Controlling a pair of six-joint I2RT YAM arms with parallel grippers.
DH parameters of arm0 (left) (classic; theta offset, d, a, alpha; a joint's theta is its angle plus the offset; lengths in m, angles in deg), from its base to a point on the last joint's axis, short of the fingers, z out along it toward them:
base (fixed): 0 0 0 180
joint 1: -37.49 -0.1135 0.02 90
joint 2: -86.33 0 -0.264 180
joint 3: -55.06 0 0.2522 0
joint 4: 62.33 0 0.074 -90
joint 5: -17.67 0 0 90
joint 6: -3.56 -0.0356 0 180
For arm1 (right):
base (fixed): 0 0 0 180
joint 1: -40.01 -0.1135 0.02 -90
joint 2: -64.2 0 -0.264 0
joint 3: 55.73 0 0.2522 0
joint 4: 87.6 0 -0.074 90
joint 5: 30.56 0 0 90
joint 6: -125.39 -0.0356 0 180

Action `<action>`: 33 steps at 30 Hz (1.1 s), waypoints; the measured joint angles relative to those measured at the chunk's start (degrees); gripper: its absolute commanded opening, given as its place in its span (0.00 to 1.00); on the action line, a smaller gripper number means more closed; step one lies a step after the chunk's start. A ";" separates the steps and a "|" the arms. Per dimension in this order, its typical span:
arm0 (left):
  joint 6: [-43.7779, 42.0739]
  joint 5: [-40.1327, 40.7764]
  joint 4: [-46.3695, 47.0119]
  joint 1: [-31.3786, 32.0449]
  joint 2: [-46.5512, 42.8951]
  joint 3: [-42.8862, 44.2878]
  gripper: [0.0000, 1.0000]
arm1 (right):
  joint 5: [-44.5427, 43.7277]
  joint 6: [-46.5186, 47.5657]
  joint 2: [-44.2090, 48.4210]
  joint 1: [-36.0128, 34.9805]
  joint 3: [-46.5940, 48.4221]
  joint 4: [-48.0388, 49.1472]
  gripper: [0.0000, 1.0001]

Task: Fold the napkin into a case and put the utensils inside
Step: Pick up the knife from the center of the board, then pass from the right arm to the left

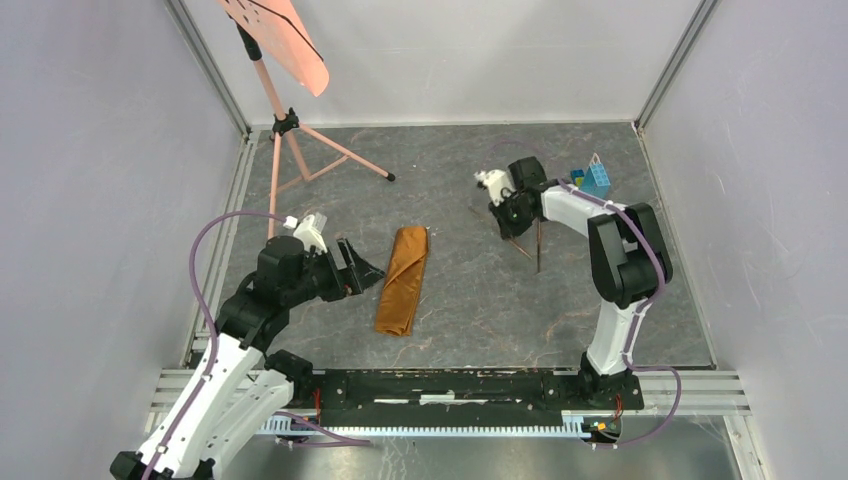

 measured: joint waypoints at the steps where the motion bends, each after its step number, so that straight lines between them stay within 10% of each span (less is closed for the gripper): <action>1: -0.02 -0.48 0.33 0.00 0.50 0.00 0.91 | 0.90 3.23 1.31 -1.51 -1.60 -0.98 0.03; 16: -0.37 -5.81 3.80 0.00 1.46 -1.49 0.92 | 5.97 44.78 25.20 -22.27 -24.70 -2.45 0.00; 33: 2.32 -29.20 26.25 10.05 29.49 -5.49 0.48 | 4.13 64.81 46.14 -41.57 -40.79 13.90 0.00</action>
